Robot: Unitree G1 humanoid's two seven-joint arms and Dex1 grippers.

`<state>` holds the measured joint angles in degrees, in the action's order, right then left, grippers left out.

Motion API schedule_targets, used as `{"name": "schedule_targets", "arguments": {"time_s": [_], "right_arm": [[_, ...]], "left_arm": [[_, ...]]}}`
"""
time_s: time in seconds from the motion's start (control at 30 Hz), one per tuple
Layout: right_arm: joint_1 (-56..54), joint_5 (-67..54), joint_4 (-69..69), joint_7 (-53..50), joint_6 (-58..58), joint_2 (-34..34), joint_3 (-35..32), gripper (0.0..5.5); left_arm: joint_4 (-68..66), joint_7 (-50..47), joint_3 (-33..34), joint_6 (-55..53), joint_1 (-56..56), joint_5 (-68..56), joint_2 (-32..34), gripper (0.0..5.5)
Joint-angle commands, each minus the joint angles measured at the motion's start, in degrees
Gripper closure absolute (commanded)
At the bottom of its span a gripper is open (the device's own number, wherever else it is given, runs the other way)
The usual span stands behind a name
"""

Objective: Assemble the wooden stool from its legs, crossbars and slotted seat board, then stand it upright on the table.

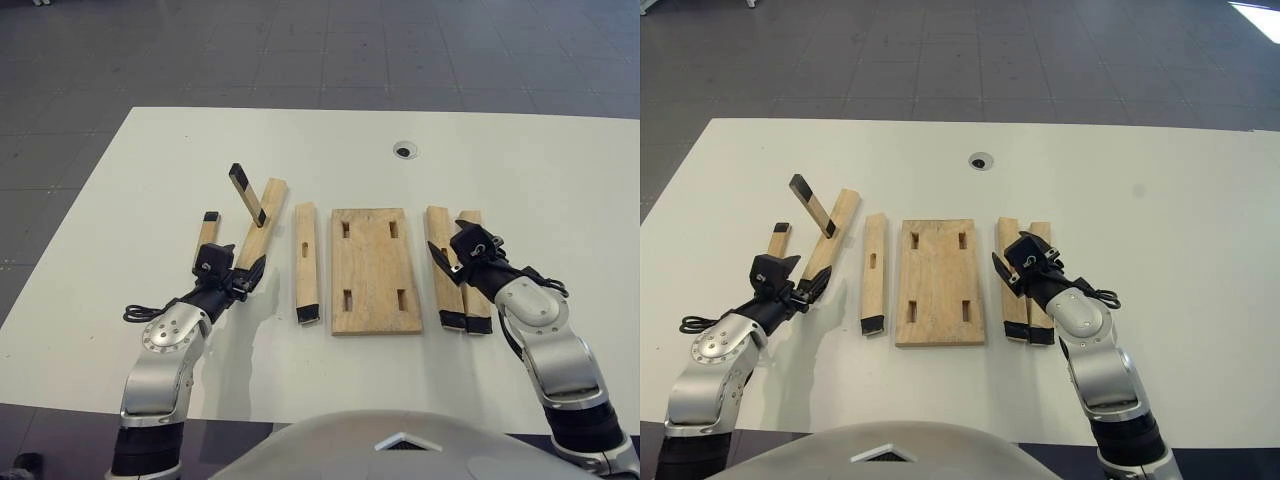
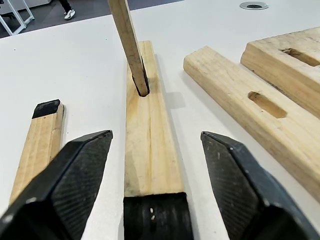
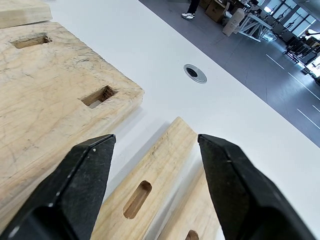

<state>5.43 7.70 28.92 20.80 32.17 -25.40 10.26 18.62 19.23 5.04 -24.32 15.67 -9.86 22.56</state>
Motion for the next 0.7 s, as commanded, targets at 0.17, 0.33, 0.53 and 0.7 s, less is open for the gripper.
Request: {"name": "schedule_targets", "arguments": {"time_s": [0.17, 0.33, 0.53, 0.7], "right_arm": [[-1.1, 0.51, -0.13, 0.23, 0.5, -0.15, 0.21, 2.47], [-1.11, 0.59, -0.27, 0.27, 0.38, -0.21, 0.32, 2.47], [-1.78, 0.37, -0.68, 0.46, 0.12, -0.09, 0.33, 2.47], [-2.98, -5.9, -0.2, 0.76, 4.2, 3.45, -4.98, 2.47]], "left_arm": [[-3.76, -1.54, -0.18, -7.32, -2.06, -1.43, -2.96, 2.22], [-3.94, -2.96, 0.35, -10.68, -3.44, -1.44, -3.62, 2.4], [-4.22, -3.93, -2.17, -10.76, -3.22, 3.26, -1.05, 3.21], [-2.28, -4.02, 1.4, -11.49, -9.11, -1.56, -4.34, 3.41]]}}
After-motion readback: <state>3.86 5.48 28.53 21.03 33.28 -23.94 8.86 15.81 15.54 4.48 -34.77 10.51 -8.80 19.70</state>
